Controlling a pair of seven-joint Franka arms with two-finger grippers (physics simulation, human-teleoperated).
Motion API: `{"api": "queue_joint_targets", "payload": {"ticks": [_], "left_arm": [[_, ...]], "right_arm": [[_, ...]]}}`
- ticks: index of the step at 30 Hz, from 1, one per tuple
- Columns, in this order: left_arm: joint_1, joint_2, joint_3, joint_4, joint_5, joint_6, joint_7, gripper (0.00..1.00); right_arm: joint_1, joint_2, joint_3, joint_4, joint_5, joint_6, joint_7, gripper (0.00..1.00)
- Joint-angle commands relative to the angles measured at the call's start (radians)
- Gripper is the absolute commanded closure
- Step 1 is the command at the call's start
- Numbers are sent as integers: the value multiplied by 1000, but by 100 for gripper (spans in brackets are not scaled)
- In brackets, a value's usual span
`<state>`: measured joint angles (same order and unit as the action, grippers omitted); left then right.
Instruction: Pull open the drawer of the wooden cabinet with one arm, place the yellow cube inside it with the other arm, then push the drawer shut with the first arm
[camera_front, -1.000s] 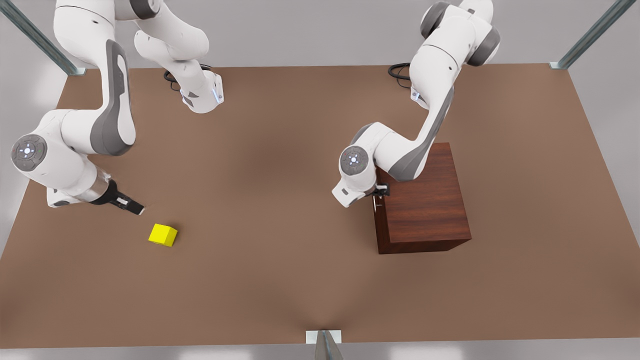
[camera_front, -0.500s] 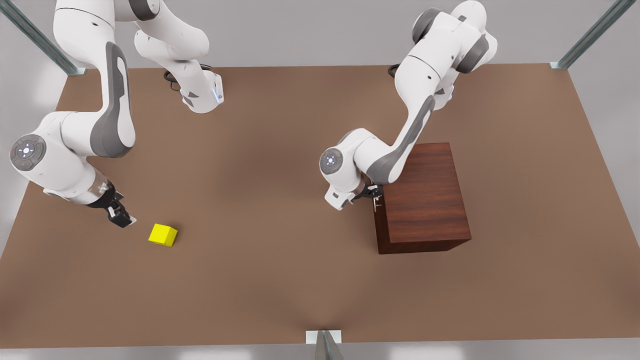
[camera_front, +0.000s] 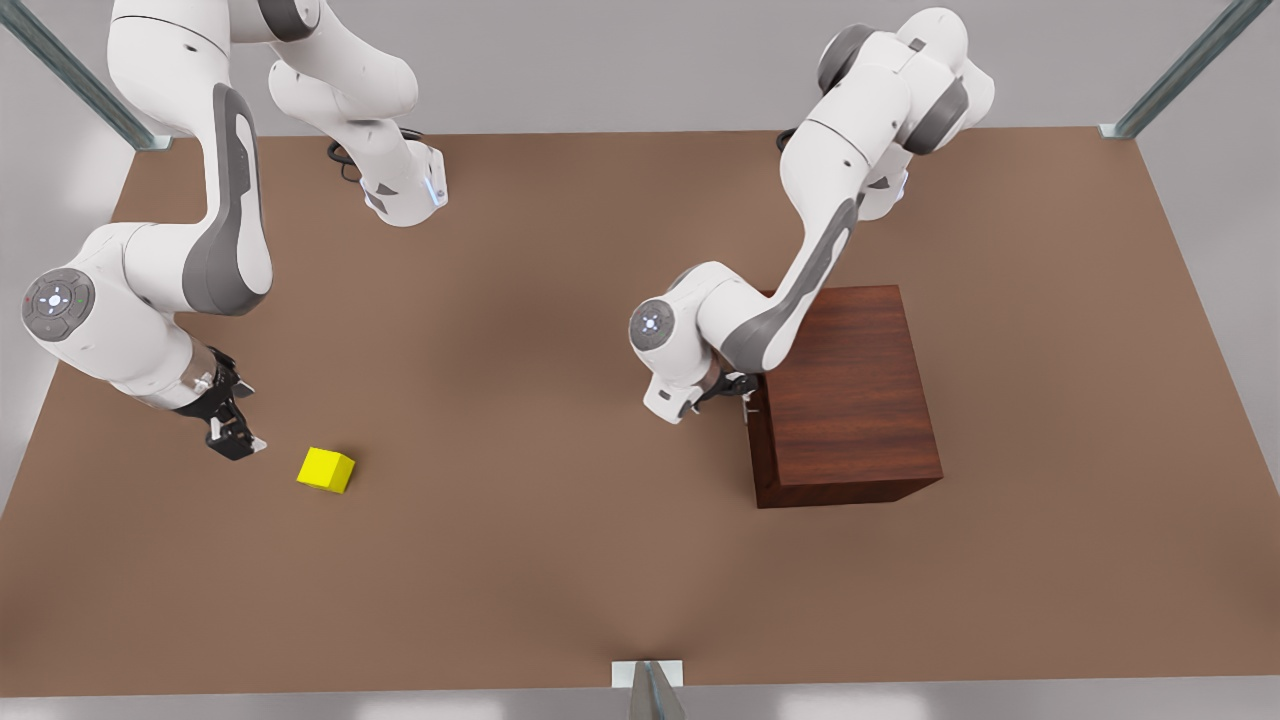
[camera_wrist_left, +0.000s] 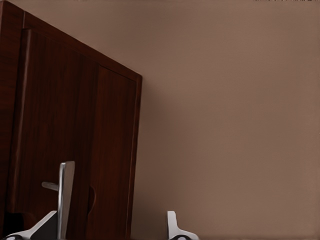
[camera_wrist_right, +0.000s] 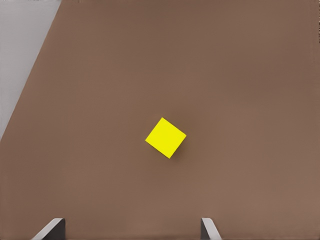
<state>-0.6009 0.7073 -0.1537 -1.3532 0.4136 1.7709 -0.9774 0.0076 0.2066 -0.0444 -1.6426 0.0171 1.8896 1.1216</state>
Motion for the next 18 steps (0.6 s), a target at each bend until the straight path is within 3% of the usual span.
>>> {"api": "queue_joint_targets", "payload": {"ticks": [1, 18], "left_arm": [[-2, 1, 0, 5, -1, 9, -90, 0], [-28, 80, -10, 140, -24, 36, -93, 0]], "right_arm": [[0, -1, 0, 0, 0, 0, 155, 0], [2, 4, 3, 1, 0, 0, 155, 0]]}}
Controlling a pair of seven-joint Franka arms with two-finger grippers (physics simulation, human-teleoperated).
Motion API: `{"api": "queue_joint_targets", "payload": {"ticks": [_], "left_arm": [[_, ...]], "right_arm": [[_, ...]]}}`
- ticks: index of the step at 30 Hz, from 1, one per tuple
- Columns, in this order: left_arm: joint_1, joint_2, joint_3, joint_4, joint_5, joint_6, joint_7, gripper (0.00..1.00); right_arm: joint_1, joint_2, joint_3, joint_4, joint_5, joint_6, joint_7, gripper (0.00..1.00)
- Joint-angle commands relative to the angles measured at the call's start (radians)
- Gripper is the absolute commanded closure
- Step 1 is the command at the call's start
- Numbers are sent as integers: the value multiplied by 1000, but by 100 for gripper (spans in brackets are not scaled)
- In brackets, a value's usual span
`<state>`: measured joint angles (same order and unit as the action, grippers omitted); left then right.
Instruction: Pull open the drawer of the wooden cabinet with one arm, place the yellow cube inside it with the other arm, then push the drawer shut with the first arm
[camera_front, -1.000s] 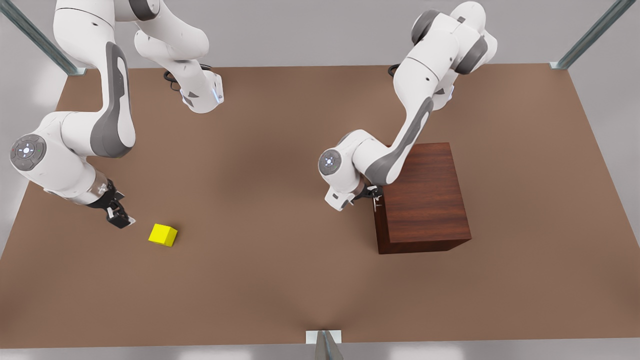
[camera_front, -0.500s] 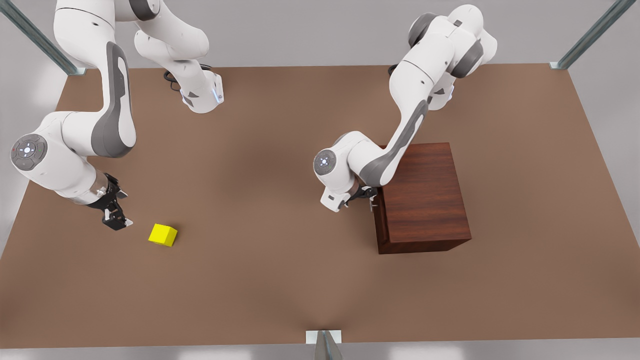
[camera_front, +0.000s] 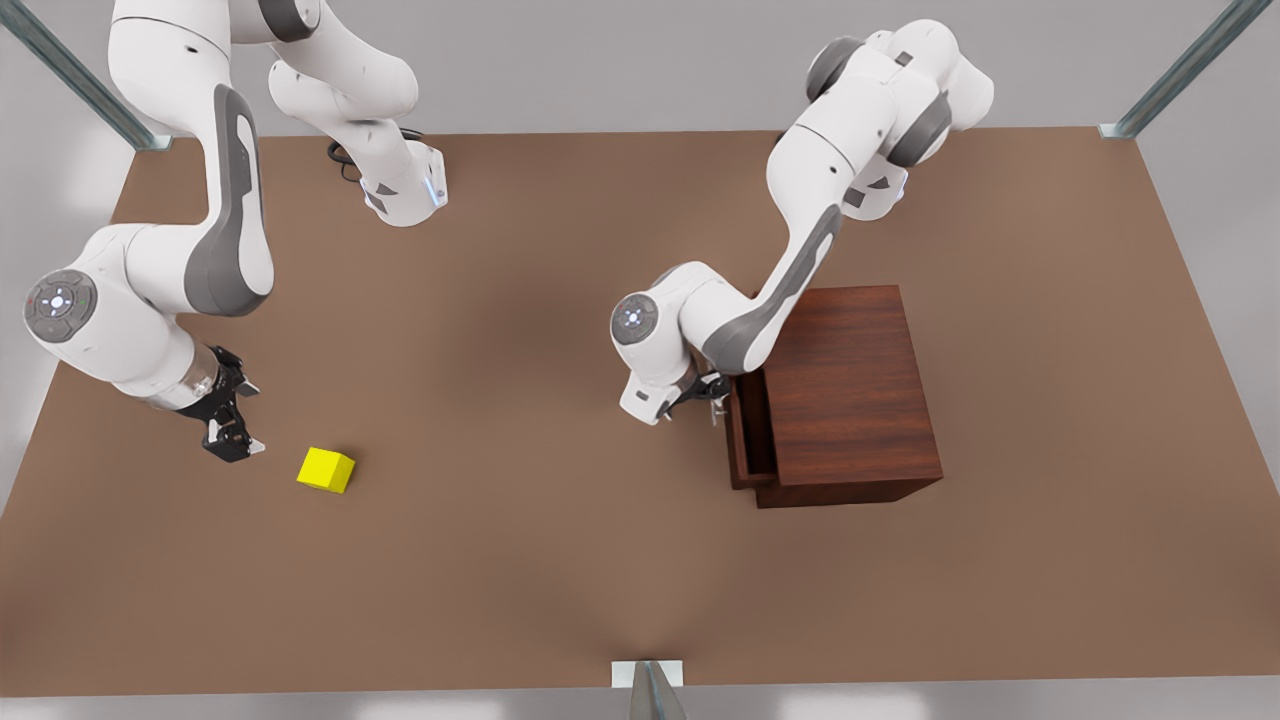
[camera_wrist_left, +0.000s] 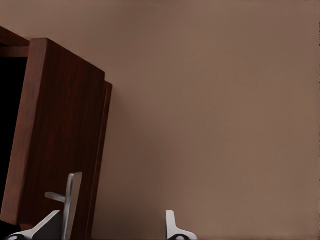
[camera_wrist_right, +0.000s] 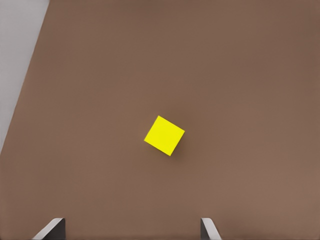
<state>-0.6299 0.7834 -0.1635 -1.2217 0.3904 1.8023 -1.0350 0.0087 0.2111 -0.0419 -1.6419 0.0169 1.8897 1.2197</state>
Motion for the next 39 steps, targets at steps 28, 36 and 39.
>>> {"api": "queue_joint_targets", "payload": {"ticks": [28, 36, 39], "left_arm": [[-57, 76, -1, 122, -1, 43, -54, 0], [-39, -65, -37, 183, -33, -293, 125, 0], [168, -226, -39, 177, -104, -474, 435, 0]], "right_arm": [[1, 4, 4, 0, -2, 0, 57, 0], [1, 4, 4, 0, -2, 0, 57, 0], [1, 4, 5, 0, -3, 0, 92, 0]]}}
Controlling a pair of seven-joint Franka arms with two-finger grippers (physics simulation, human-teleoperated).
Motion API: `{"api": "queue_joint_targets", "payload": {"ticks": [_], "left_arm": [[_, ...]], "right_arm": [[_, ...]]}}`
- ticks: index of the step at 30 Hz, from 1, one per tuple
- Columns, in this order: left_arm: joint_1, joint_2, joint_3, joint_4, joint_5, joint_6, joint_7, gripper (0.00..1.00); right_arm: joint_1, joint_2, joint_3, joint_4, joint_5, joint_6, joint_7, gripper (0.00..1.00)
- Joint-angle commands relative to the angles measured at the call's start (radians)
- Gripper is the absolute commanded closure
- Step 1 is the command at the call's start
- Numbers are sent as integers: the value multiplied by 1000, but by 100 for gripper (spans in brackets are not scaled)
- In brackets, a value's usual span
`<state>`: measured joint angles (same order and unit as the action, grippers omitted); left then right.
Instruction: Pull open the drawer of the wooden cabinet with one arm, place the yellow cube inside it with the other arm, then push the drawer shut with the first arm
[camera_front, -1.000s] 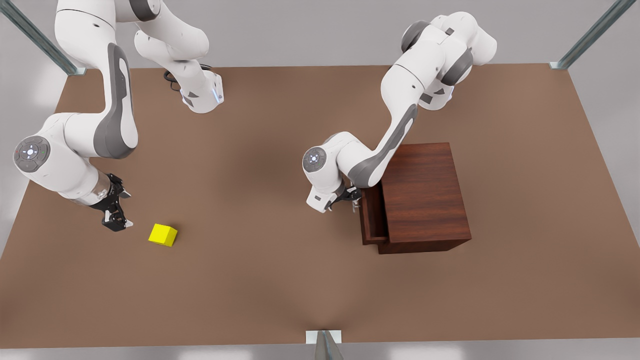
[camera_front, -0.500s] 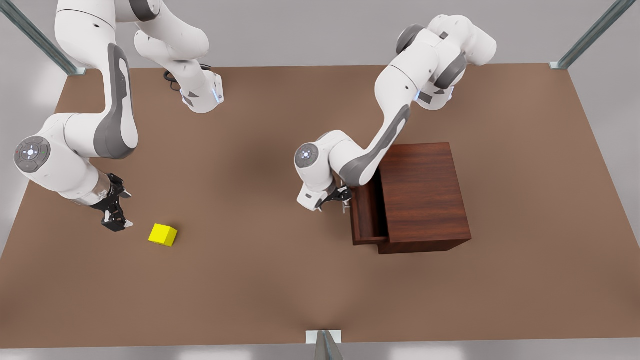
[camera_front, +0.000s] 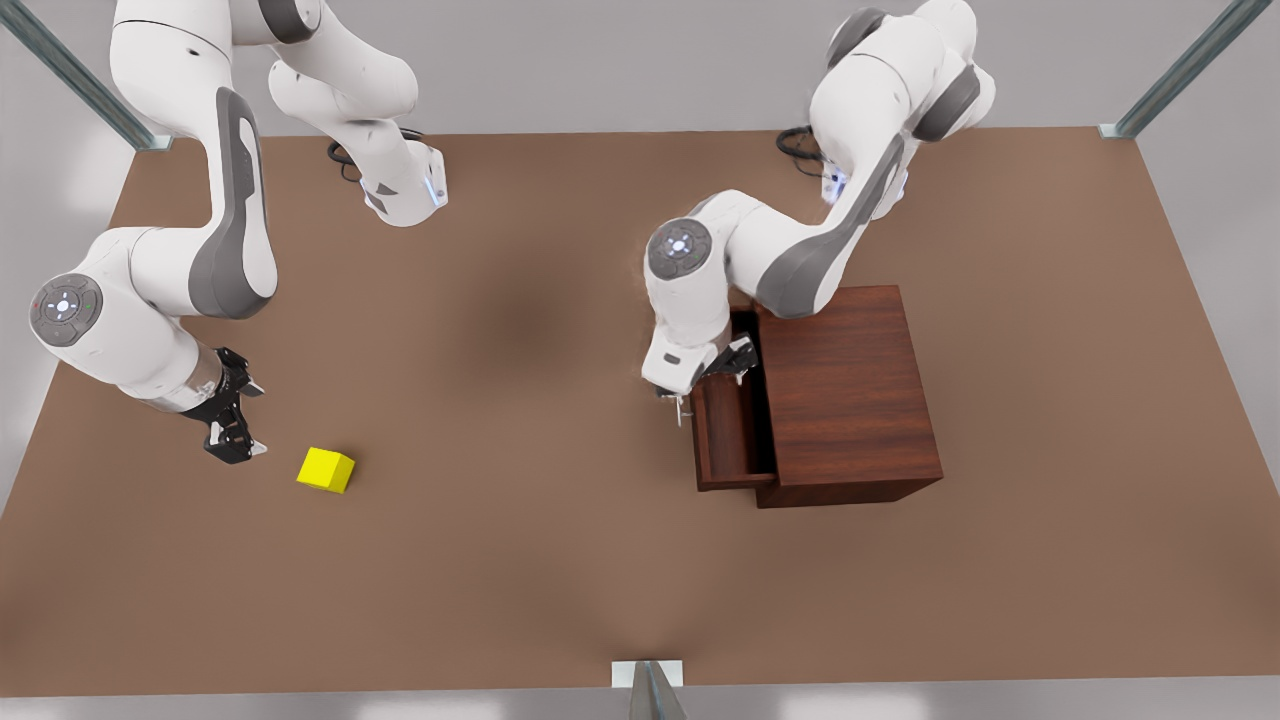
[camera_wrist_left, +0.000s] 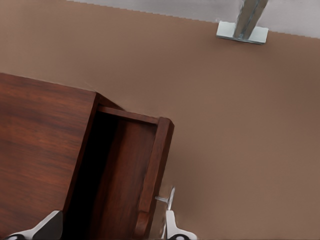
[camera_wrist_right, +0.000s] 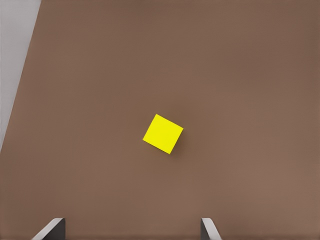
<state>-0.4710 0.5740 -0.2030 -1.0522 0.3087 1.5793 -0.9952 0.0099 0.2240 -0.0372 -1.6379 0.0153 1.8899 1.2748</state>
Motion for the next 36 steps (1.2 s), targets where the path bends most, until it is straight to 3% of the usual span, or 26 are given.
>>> {"api": "queue_joint_targets", "payload": {"ticks": [1, 2, 3, 4, 8, 10, 13, 36], "left_arm": [[230, -105, 2, -25, -161, -289, 662, 0], [434, -134, 2, -40, -285, -305, 891, 0], [558, -273, 7, -236, -338, -176, 929, 0], [592, -493, 49, -558, -336, 31, 942, 0], [600, -494, 62, -531, -324, -24, 937, 0], [598, -493, 59, -523, -326, -24, 937, 0], [520, -392, 48, -325, -306, -56, 931, 0], [474, -375, 50, -325, -278, -73, 932, 0]], "right_arm": [[18, 24, 2, 23, 3, 3, 90, 0], [39, 78, 2, 65, 0, 3, 136, 0], [42, 110, 2, 92, 0, 8, 160, 0], [41, 124, 0, 95, 14, 96, 170, 0], [5, 175, -3, 79, 43, 205, 184, 0], [5, 146, -6, -42, 48, 345, 183, 0], [10, 144, -6, -126, 49, 451, 198, 0], [7, 195, -63, -326, 40, 606, 400, 0]]}}
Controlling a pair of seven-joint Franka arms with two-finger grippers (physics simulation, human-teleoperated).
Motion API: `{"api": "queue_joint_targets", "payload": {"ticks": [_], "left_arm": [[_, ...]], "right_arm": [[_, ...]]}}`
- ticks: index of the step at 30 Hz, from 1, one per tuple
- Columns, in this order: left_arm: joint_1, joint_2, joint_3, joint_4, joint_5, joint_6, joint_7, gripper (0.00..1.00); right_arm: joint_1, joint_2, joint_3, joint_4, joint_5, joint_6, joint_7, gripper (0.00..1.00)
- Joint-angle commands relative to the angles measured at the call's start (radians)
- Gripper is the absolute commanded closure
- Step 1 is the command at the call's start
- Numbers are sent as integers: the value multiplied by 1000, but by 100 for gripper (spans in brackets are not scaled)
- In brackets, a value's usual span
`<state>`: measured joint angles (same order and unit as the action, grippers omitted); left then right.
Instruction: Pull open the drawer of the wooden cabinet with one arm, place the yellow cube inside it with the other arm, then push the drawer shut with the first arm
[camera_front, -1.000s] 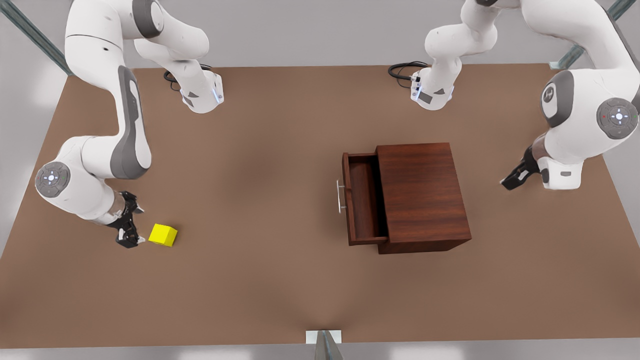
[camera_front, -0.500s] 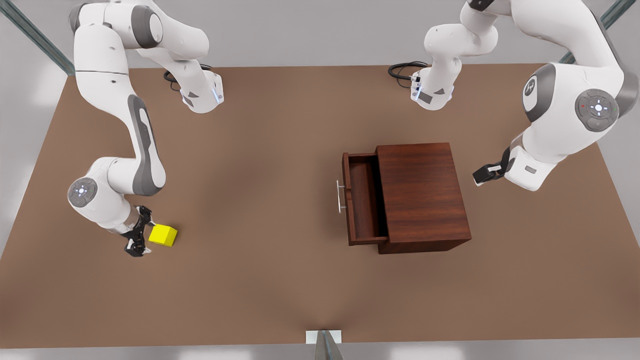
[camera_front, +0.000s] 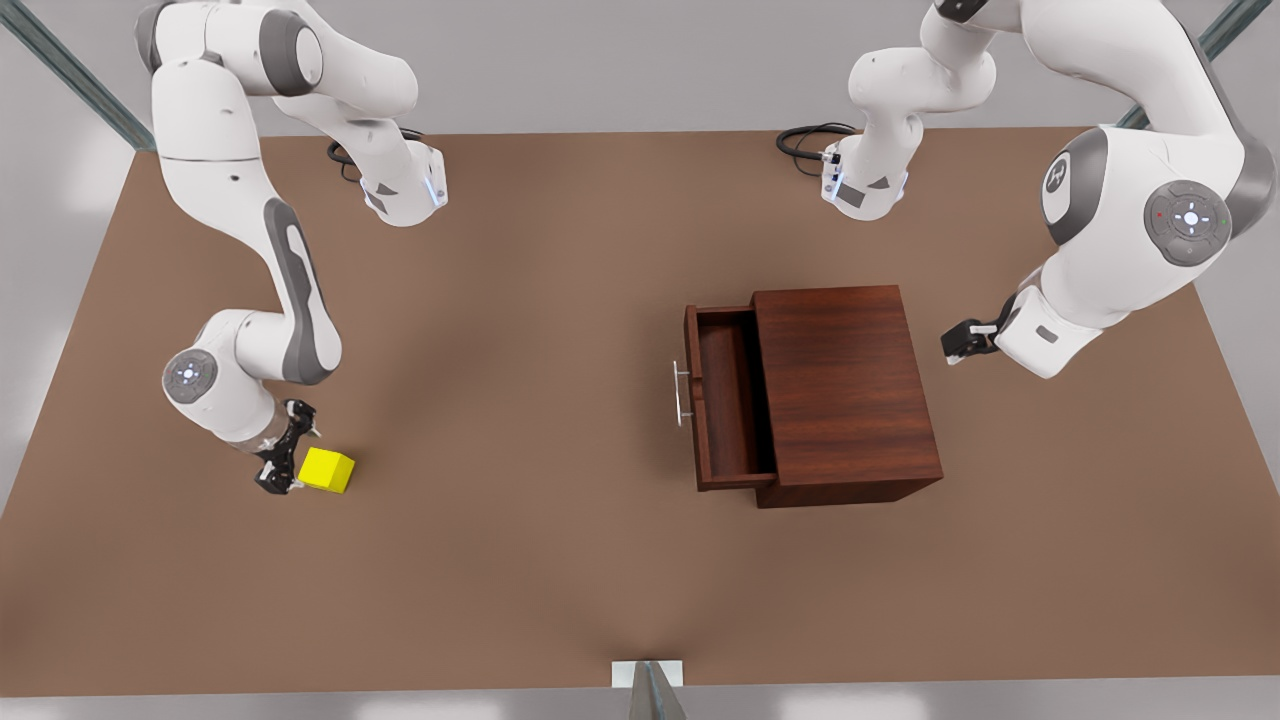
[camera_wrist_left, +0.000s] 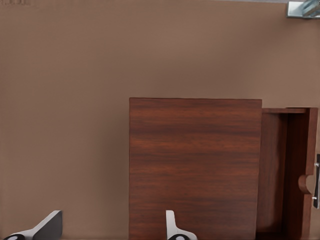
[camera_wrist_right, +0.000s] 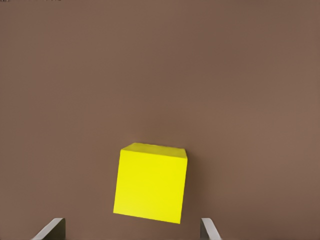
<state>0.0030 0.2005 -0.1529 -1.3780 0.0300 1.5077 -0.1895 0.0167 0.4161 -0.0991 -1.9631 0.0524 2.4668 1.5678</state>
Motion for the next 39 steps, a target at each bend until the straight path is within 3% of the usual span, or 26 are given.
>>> {"api": "queue_joint_targets", "payload": {"ticks": [1, 39], "left_arm": [[0, -1, 0, 0, 1, -1, 127, 0], [-1, 2, 0, 0, 2, -1, 125, 0]], "right_arm": [[0, 6, -1, 1, 3, 31, 107, 0], [14, 155, -37, 21, -49, 107, 106, 0]]}}
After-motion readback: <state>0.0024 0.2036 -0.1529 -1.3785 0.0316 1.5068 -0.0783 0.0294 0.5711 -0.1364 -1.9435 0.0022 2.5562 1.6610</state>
